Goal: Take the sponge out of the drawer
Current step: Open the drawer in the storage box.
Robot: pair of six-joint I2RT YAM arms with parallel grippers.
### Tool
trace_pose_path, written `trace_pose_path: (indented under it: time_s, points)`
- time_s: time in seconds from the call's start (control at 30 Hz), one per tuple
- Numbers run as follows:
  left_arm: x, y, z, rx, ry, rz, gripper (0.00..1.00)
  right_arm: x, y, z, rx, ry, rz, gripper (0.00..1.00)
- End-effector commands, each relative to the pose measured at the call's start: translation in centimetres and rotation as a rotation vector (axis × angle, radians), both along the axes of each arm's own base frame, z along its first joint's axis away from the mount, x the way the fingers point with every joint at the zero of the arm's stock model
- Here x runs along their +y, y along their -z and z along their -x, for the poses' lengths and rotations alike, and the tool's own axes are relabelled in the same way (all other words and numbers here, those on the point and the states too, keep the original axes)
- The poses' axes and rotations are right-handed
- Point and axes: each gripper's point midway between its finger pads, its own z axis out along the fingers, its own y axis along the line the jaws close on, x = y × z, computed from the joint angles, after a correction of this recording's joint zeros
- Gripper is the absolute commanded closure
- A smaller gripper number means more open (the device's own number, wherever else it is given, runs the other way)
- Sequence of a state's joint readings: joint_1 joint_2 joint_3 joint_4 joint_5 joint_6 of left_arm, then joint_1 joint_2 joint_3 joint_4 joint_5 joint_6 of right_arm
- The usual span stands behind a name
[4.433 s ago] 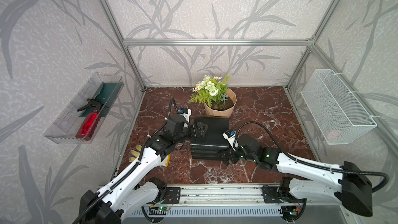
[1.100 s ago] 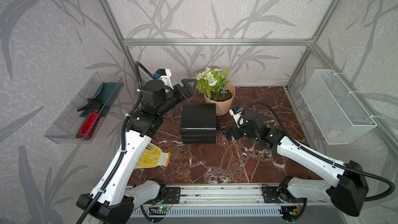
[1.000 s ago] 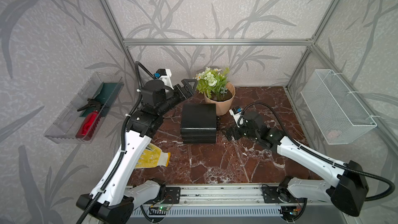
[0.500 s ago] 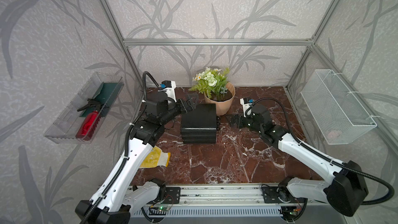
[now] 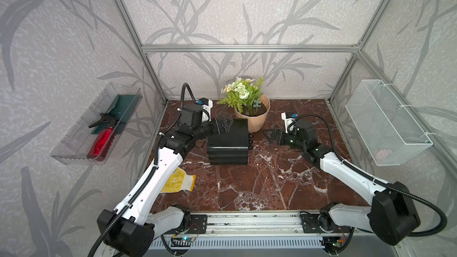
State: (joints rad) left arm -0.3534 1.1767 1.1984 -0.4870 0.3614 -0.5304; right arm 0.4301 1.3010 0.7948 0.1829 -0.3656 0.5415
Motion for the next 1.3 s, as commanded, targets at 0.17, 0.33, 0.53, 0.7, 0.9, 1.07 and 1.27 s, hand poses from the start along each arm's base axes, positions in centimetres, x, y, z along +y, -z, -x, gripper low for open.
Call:
trace_pose_path:
  time_s: [0.17, 0.33, 0.53, 0.7, 0.9, 1.07, 1.27]
  points:
    - [-1.2, 3.0, 1.5, 0.106, 0.038, -0.117, 0.06, 4.8, 0.4, -0.7, 0.064, -0.231, -0.246, 0.15]
    - [-2.2, 4.1, 1.7, 0.123, 0.045, -0.105, 0.06, 5.8, 1.0, -1.0, 0.084, -0.262, -0.331, 0.19]
    - [-2.6, 5.2, 1.8, 0.149, 0.041, -0.098, 0.06, 7.5, 2.2, -0.7, 0.132, -0.280, -0.366, 0.27]
    - [-2.7, 6.0, 1.9, 0.165, 0.040, -0.098, 0.06, 7.8, 2.4, -0.4, 0.145, -0.281, -0.403, 0.33]
    - [-3.1, 6.3, 1.8, 0.170, 0.054, -0.083, 0.06, 8.5, 3.6, -0.6, 0.189, -0.288, -0.421, 0.46]
    - [-3.6, 6.2, 1.7, 0.163, 0.067, -0.051, 0.05, 8.3, 4.7, -0.6, 0.209, -0.268, -0.413, 0.50]
    - [-3.4, 7.1, 1.8, 0.182, 0.055, -0.064, 0.05, 8.8, 5.3, -0.6, 0.230, -0.289, -0.446, 0.63]
